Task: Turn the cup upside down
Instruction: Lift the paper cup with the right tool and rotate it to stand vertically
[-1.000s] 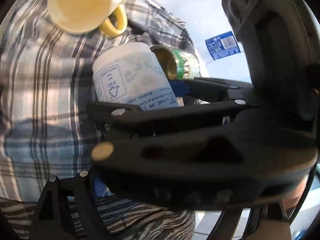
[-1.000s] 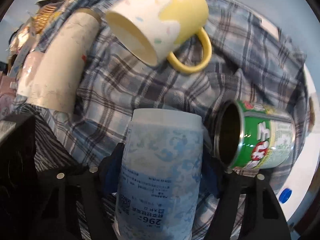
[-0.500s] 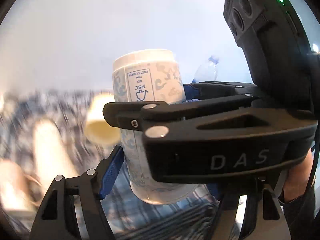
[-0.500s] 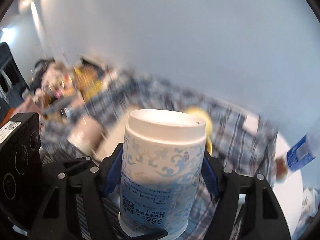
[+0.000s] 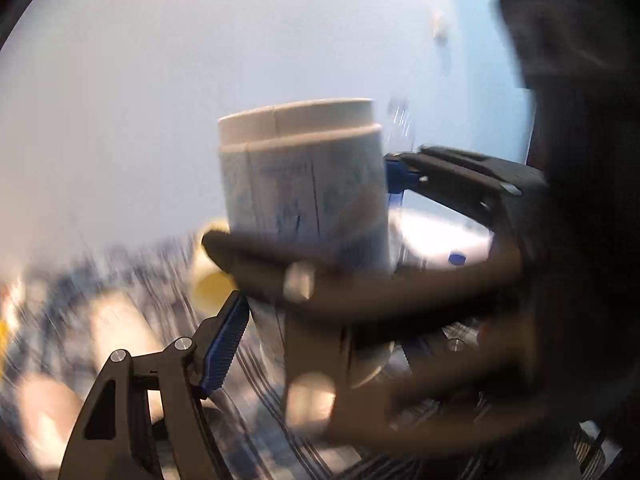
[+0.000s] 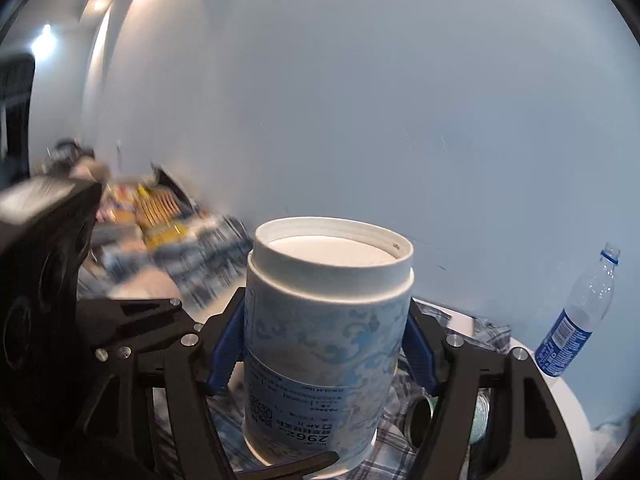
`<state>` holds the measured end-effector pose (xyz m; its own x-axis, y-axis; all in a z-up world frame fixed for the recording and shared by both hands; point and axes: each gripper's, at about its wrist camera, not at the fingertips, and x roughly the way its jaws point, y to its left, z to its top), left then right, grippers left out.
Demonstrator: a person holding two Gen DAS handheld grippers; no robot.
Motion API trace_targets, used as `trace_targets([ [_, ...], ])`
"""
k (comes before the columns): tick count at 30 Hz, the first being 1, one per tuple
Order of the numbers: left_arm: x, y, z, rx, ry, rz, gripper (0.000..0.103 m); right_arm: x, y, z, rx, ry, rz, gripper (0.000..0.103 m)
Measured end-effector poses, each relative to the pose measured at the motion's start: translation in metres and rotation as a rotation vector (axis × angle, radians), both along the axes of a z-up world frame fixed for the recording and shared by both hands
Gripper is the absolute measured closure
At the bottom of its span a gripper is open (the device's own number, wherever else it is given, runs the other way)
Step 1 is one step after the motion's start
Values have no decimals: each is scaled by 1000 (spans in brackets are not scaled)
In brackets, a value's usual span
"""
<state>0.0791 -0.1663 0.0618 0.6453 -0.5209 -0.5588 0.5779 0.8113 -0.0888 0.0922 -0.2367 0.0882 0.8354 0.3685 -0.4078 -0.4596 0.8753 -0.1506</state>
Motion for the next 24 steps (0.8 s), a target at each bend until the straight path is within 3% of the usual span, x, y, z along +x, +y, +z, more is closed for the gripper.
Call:
trace_targets([
  [2, 14, -2, -44, 71, 151, 16, 29, 15, 3, -42, 7, 107, -8, 34],
  [4, 16, 0, -53, 85, 212, 39, 28, 28, -3, -76, 50, 239, 17, 33],
  [7, 7, -5, -54, 121, 215, 37, 28, 25, 0, -74, 28, 232, -1, 33],
  [12, 17, -3, -73, 108, 237, 32, 28, 27, 0, -72, 27, 247, -7, 32],
  [21, 19, -7, -76, 112, 237, 34, 28, 24, -2, -76, 30, 252, -5, 31],
  [24, 26, -6, -78, 114, 244, 34, 28, 34, -8, -84, 62, 332, 4, 26],
])
